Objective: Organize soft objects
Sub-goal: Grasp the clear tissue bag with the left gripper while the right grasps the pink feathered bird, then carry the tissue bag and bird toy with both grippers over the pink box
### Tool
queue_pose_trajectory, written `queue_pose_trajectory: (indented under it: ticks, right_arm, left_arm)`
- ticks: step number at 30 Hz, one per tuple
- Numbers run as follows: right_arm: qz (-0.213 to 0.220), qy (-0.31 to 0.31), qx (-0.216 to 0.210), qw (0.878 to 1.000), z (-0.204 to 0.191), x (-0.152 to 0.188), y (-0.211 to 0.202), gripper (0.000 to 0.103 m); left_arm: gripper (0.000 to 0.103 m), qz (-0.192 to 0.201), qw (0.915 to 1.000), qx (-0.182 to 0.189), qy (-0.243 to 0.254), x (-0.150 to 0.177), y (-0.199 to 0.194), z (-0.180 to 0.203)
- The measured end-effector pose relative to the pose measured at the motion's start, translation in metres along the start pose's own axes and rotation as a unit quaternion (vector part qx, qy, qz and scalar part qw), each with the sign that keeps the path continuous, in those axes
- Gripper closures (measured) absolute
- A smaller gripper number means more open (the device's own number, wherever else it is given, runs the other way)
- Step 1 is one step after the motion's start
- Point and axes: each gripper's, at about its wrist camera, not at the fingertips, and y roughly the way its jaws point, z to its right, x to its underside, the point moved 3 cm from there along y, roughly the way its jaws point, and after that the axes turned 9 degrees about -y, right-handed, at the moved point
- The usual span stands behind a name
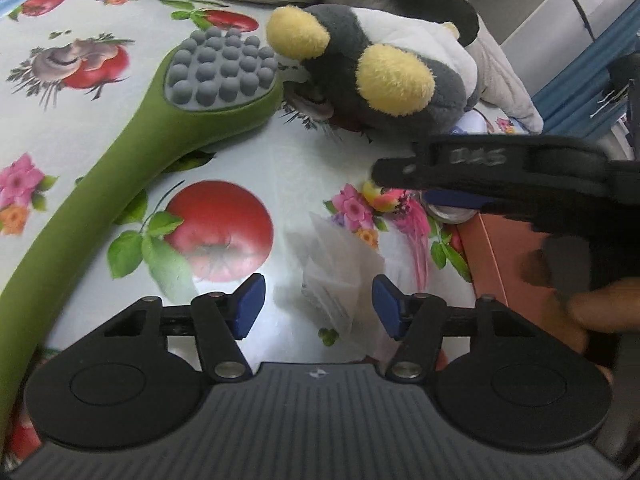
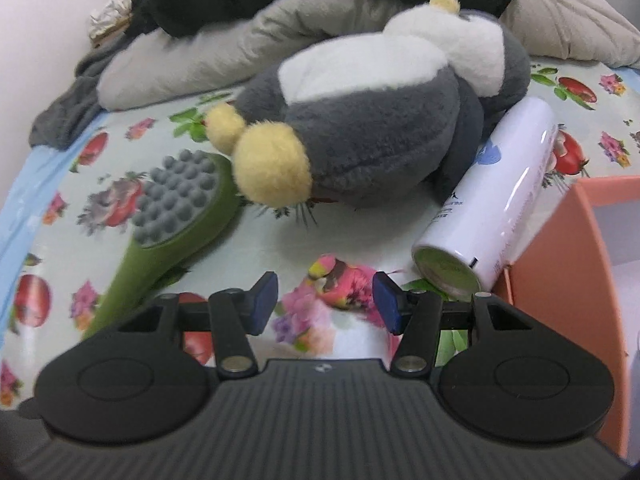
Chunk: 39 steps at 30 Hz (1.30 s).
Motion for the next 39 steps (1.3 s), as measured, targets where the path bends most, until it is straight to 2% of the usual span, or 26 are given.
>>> queue_pose_trajectory:
  ticks: [2,7,8,11,16,26,39]
  right_arm:
    - [-0.007,-0.013,0.008,1.000,0.000,0.000,0.010,0.048]
    - [-0.022,-0.048,0.042,0.998,-0.004,0.002,0.025,0.049]
    - [-0.023,-0.044,0.041,0.998,-0.002,0.002,0.026,0.051]
    - [-0.024,-0.040,0.043,0.998,0.001,0.005,0.025,0.065]
    - [-0.008,-0.042,0.046,0.998,0.002,0.005,0.010,0.066]
    - [0.011,-0.038,0.027,0.999,-0.012,0.014,-0.038,0.066]
    - [0.051,-0.033,0.000,0.998,-0.029,0.042,-0.132,0.066]
  left_arm:
    - [0.042,-0.002,1.0000,0.005,0.001,-0.001,0.003,0.001]
    - [0.064,-0.014,0.9998,0.010,0.004,-0.001,0.009,0.007]
    - [0.067,-0.016,0.9998,0.006,0.007,0.000,0.010,0.008]
    - [0.071,-0.019,0.9998,0.002,0.006,0.003,0.009,0.010]
    - [0.078,-0.015,0.9998,-0.001,-0.010,0.006,0.002,0.008]
    - [0.081,0.014,0.9997,-0.013,-0.017,0.016,-0.048,0.011]
    - [0.081,0.061,0.9976,-0.028,-0.013,0.041,-0.139,0.031]
